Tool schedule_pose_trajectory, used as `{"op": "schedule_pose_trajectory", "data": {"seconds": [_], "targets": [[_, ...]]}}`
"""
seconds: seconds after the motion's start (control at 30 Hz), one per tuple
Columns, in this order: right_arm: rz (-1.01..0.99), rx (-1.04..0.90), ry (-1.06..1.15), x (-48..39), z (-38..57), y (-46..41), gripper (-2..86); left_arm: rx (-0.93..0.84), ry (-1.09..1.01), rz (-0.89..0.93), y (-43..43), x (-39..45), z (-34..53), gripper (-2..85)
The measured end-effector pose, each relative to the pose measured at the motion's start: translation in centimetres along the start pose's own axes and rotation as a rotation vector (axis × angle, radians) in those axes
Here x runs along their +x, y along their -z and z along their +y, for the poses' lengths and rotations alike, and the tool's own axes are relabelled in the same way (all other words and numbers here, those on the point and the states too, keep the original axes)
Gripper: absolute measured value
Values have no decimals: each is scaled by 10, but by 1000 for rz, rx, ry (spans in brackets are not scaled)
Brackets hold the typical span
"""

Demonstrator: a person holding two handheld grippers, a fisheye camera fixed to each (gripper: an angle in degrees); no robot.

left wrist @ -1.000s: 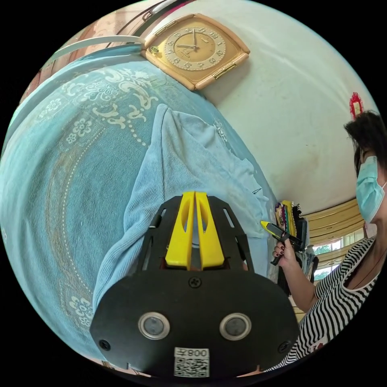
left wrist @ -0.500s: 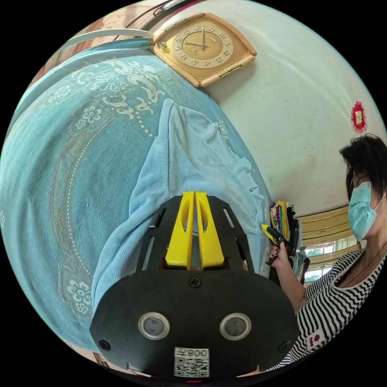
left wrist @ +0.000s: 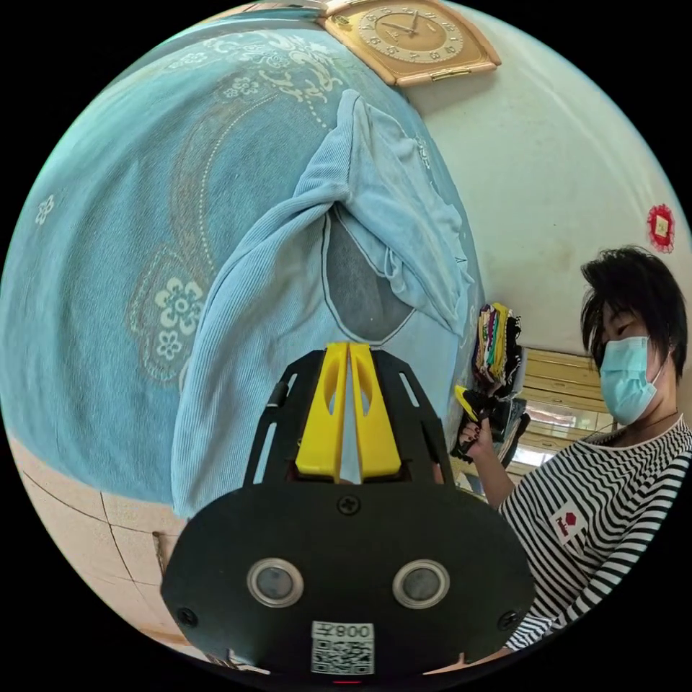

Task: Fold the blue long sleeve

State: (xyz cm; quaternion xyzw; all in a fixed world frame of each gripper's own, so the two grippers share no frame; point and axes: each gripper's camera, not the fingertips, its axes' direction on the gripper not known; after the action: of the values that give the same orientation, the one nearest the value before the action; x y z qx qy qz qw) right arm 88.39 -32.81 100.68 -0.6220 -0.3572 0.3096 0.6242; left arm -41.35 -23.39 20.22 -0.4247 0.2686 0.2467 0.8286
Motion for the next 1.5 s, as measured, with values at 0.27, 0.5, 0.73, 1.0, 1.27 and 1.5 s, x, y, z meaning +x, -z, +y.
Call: {"op": "schedule_pose_trajectory", "data": {"seconds": [0.27, 0.5, 0.73, 1.0, 1.27, 1.5], "targets": [[73, -28, -57, 16, 67, 37, 1, -100, 67, -186, 47, -11, 43, 10], [62, -81, 36, 31, 96, 34, 5, -129, 183, -220, 74, -44, 87, 60], [110, -65, 57, 38, 128, 62, 35, -143, 212, -235, 92, -54, 121, 94], [214, -70, 22, 70, 168, 91, 65, -125, 208, -149, 100, -80, 132, 123], [164, -40, 41, 89, 202, 96, 78, -102, 198, -51, 124, -92, 153, 126], [117, -80, 75, 91, 233, 89, 94, -101, 175, 18, 139, -101, 167, 126]]}}
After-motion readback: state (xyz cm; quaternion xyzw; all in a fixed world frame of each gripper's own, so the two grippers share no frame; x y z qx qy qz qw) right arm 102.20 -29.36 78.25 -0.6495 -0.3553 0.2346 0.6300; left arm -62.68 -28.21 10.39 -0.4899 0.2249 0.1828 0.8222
